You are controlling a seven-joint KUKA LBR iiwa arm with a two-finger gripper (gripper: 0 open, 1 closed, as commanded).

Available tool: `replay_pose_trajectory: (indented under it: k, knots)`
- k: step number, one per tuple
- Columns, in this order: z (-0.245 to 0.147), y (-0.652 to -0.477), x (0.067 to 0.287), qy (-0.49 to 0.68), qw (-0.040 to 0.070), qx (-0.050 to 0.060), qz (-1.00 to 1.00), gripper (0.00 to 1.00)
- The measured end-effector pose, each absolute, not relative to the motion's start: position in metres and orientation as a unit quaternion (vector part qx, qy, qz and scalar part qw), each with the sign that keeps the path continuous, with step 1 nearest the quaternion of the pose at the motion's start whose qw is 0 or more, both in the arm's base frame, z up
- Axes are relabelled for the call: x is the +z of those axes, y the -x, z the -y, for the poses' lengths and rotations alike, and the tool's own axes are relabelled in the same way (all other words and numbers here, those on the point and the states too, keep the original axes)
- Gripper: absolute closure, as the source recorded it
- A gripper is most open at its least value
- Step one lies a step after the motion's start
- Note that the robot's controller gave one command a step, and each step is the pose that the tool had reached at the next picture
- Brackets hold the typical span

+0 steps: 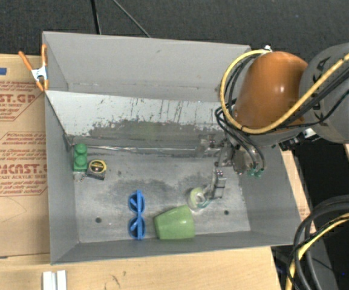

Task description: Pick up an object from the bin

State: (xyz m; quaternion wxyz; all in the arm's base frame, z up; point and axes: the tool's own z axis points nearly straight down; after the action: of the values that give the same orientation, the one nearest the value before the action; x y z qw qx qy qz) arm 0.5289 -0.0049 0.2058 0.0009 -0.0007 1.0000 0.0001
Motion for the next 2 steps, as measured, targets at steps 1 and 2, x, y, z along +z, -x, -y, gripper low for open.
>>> replay_pose_trajectory:
  k: [1, 2]
  knots:
    - [0.043, -0.514, 0.068, 0.235, -0.001, 0.001, -0.972, 0.0]
    - [0.011, -0.519, 0.071, 0.318, 0.001, 0.001, -0.948, 0.0]
